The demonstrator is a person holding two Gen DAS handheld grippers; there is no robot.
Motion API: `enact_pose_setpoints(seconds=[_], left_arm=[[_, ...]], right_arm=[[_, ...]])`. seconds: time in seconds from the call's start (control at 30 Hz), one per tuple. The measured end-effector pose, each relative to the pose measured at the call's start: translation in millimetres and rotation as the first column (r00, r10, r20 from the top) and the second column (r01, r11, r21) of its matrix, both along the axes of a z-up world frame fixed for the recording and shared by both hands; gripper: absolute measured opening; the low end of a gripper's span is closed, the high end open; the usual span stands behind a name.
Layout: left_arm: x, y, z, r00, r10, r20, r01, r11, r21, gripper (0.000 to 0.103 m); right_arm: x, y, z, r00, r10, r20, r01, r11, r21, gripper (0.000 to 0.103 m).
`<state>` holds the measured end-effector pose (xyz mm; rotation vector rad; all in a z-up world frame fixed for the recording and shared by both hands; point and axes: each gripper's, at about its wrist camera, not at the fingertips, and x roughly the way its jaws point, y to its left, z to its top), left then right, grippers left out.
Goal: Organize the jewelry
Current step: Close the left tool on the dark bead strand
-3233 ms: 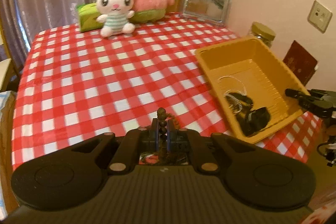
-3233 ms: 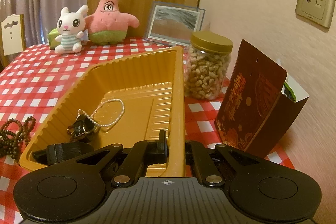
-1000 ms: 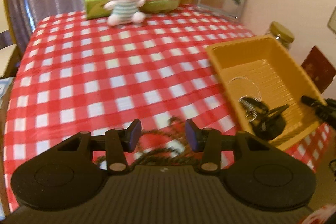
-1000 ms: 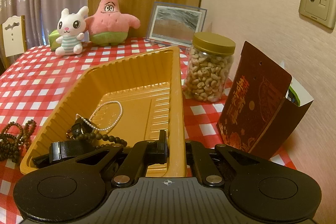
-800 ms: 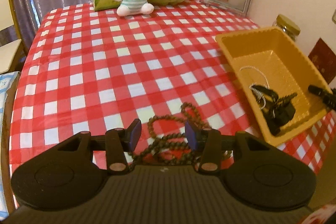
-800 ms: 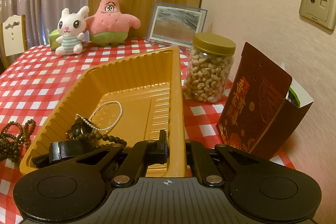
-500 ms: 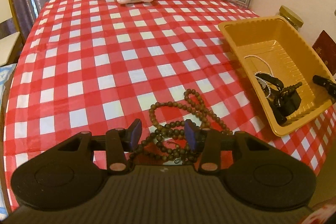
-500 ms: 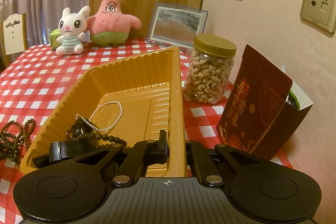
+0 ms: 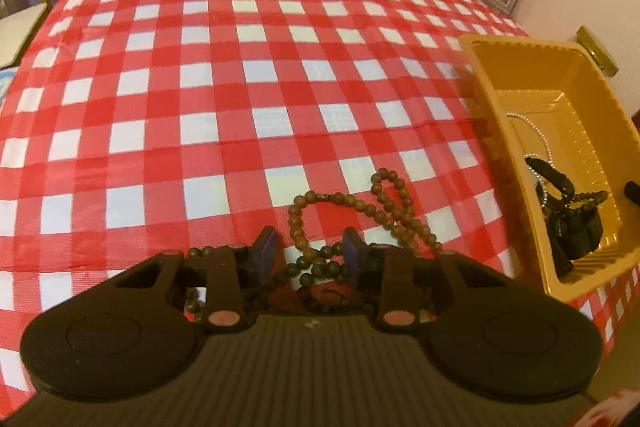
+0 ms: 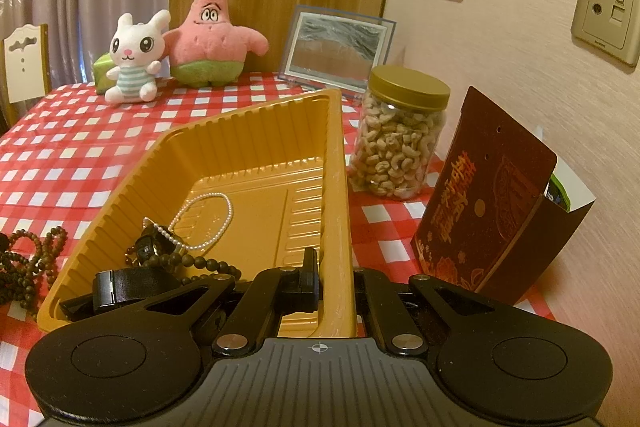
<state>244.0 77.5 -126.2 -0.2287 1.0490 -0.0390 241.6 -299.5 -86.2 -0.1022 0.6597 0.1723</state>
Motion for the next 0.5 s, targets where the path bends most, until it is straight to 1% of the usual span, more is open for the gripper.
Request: enact_pose_setpoints(seconds=[0.03, 0.13, 0.17, 0.2, 0.37, 0.5], left_arm=[[2, -1, -2, 1.0, 0.004, -0.009, -0.004, 1.0, -0.001, 0.025], [3, -5, -4, 1.0, 0.013, 0.003, -0.013, 1.0, 0.006, 0.022], [3, -6, -4, 1.0, 0.015, 0.004, -0.015, 1.0, 0.007, 0.018], [4, -7, -5, 1.0, 0.017, 0.004, -0.017, 1.0, 0.006, 0.01], [6, -9, -5, 1.0, -0.007, 0.009, 0.006, 1.0, 0.02, 0.006], [7, -7, -3, 1.0, -0.02, 0.022, 0.02, 1.0, 0.023, 0.006]], right_arm=[[0, 0, 0, 1.0, -0.001, 0.0, 0.001, 1.0, 0.0, 0.003], [2, -1, -1, 1.0, -0.001, 0.002, 0.001, 1.0, 0.0, 0.003], [3, -1, -1, 1.0, -0.001, 0.002, 0.001, 1.0, -0.001, 0.003], [4, -1, -1, 1.0, -0.001, 0.004, 0.001, 1.0, 0.0, 0.003], [11, -1, 1, 1.0, 0.004, 0.019, -0.004, 1.0, 0.002, 0.003], [15, 3, 3, 1.0, 0.012, 0.028, -0.012, 1.0, 0.003, 0.003]])
